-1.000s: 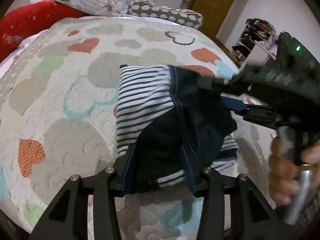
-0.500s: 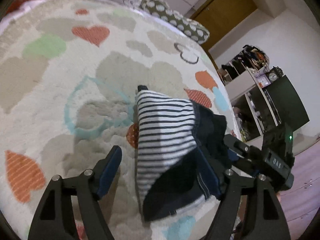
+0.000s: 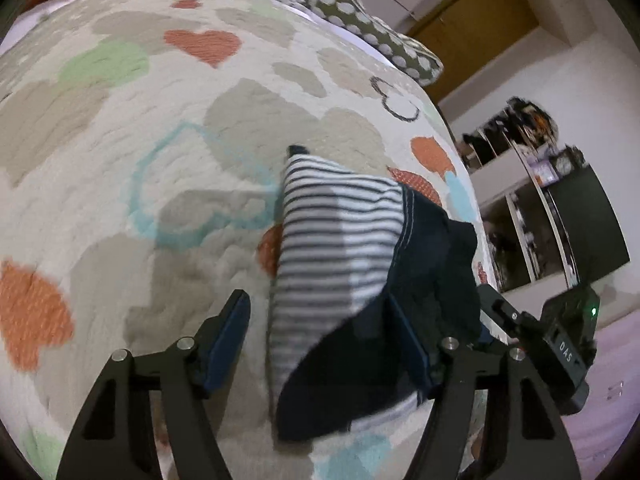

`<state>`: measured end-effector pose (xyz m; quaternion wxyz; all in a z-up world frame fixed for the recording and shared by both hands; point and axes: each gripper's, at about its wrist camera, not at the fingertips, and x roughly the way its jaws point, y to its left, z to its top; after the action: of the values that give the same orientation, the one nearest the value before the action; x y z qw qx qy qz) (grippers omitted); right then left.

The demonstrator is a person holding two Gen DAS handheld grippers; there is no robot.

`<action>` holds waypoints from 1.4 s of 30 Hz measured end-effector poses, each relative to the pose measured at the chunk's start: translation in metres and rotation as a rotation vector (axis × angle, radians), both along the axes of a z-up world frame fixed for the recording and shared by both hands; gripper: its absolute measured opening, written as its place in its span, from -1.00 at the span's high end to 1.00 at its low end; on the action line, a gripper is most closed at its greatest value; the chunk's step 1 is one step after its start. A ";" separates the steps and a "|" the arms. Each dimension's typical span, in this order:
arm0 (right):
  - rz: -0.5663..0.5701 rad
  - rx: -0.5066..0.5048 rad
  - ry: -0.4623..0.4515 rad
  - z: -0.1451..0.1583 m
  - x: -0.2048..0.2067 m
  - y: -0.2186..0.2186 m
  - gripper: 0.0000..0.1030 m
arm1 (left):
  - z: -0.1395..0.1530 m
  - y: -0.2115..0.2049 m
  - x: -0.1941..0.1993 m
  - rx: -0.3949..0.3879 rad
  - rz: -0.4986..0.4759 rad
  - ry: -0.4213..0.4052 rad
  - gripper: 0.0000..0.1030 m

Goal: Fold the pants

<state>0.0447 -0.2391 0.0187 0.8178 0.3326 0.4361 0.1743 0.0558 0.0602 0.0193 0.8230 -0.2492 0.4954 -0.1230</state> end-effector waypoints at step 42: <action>-0.077 -0.331 -0.070 0.018 -0.097 0.035 -0.37 | 0.057 -0.043 -0.108 0.475 0.080 -0.186 -0.50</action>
<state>-0.0525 -0.2046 0.0371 0.8822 0.2036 0.4169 0.0802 -0.0527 0.0171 0.0766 0.9047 -0.0558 0.4224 0.0070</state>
